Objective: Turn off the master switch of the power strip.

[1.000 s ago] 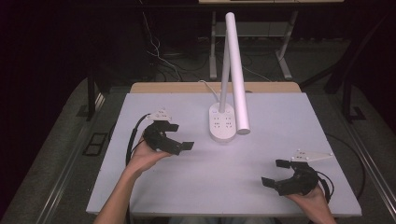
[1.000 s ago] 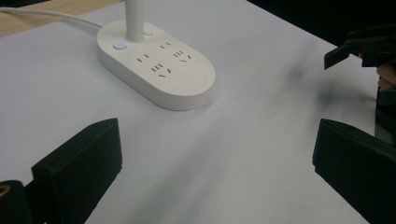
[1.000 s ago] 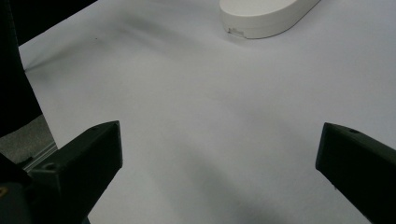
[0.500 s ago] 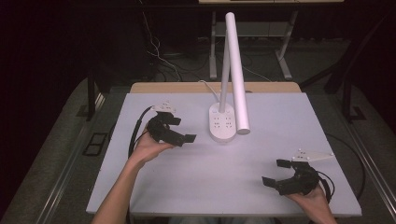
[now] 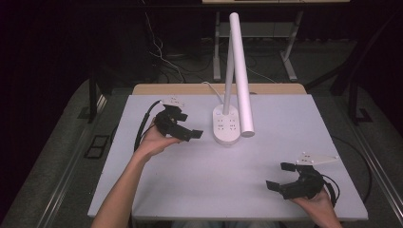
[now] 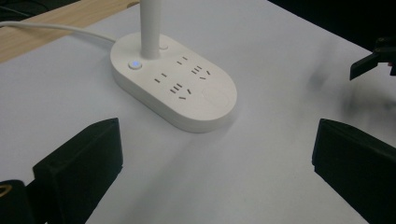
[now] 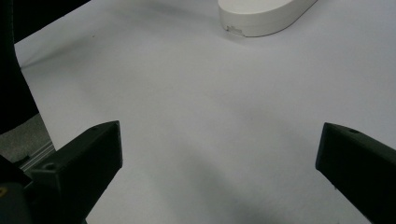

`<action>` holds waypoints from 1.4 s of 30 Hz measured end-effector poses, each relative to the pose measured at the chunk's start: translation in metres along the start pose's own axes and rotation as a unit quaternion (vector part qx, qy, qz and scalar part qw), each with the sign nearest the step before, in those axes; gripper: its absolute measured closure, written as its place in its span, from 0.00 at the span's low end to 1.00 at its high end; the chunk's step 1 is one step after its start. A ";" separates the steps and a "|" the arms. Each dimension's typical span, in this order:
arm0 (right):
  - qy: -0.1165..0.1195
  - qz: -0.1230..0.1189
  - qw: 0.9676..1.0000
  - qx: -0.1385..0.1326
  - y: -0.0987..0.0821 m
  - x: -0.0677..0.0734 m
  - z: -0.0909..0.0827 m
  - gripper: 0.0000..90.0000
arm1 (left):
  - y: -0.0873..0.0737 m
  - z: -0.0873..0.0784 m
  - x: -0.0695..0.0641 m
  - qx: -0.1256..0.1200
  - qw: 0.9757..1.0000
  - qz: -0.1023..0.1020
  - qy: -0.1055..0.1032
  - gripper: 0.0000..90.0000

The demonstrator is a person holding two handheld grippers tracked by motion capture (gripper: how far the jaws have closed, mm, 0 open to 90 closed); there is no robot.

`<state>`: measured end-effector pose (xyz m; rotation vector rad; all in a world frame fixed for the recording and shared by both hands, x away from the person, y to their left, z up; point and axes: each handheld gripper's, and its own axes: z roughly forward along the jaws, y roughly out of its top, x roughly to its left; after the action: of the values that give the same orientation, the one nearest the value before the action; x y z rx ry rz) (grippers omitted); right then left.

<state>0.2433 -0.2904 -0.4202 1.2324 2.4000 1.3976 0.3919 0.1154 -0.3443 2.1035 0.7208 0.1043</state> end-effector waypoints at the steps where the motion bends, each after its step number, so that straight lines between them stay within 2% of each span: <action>1: 0.000 0.001 1.000 0.000 0.000 0.000 0.000 0.00 | 0.001 0.001 0.001 0.002 1.000 0.002 0.000 0.01; 11: -0.002 0.005 1.000 -0.002 -0.001 -0.002 -0.001 0.00 | 0.016 0.008 0.010 0.010 1.000 0.006 0.006 0.01; 23: -0.004 0.005 1.000 -0.005 -0.002 -0.003 -0.001 0.00 | 0.036 0.013 0.019 0.005 1.000 0.009 0.017 0.01; 25: -0.003 0.005 1.000 -0.005 -0.002 -0.003 -0.001 0.00 | 0.042 0.015 0.022 0.013 1.000 0.008 0.020 0.01; 31: -0.004 0.007 1.000 -0.006 -0.002 -0.004 -0.002 0.00 | 0.051 0.021 0.023 0.014 1.000 0.011 0.015 0.01; 36: -0.003 0.007 1.000 -0.006 -0.002 -0.004 -0.002 0.00 | 0.060 0.033 0.026 0.030 0.999 0.025 0.012 0.01; 42: -0.003 0.004 1.000 -0.006 -0.001 -0.004 -0.002 0.00 | 0.062 0.047 0.027 0.029 0.999 0.016 0.005 0.01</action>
<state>0.2445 -0.2953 -0.4212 1.2419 2.3818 1.4074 0.4576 0.0685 -0.3297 2.1716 0.7038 0.1126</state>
